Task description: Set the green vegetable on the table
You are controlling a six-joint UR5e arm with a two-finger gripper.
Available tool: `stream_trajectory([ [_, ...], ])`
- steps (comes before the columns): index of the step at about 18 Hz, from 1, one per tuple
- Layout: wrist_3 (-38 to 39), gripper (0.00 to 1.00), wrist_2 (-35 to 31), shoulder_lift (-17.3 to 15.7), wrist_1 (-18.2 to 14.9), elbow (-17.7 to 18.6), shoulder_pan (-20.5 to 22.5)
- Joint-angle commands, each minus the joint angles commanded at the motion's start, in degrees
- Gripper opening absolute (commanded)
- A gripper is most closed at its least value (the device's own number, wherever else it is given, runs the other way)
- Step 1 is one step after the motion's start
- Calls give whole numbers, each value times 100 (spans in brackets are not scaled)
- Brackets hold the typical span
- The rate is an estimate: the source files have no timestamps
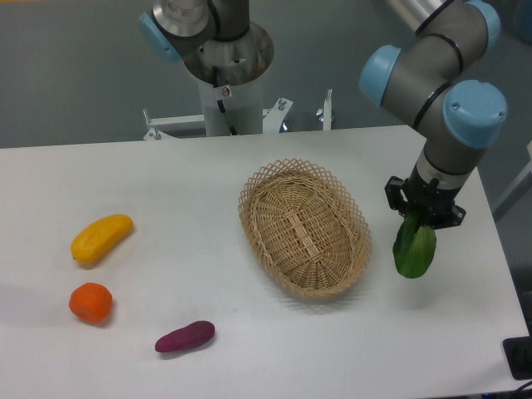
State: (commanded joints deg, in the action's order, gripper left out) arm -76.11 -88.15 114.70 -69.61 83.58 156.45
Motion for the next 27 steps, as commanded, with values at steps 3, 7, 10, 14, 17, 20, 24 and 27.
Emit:
stream_trajectory([
  [3,-9,9,9,-9,-8,18,-18],
  [7,17,9,26,-61,0,123,-53],
  [10,44,8,62,-229,79,316,-368],
  [14,97,8,97,-351,115,352,-658],
  [17,298,8,176,-430,123,422,-896],
  [20,439,8,176,-439,115,440,-1177],
  [24,606,9,167,-439,115,475,-1485],
  [27,642,9,176,-606,132,799,-1687],
])
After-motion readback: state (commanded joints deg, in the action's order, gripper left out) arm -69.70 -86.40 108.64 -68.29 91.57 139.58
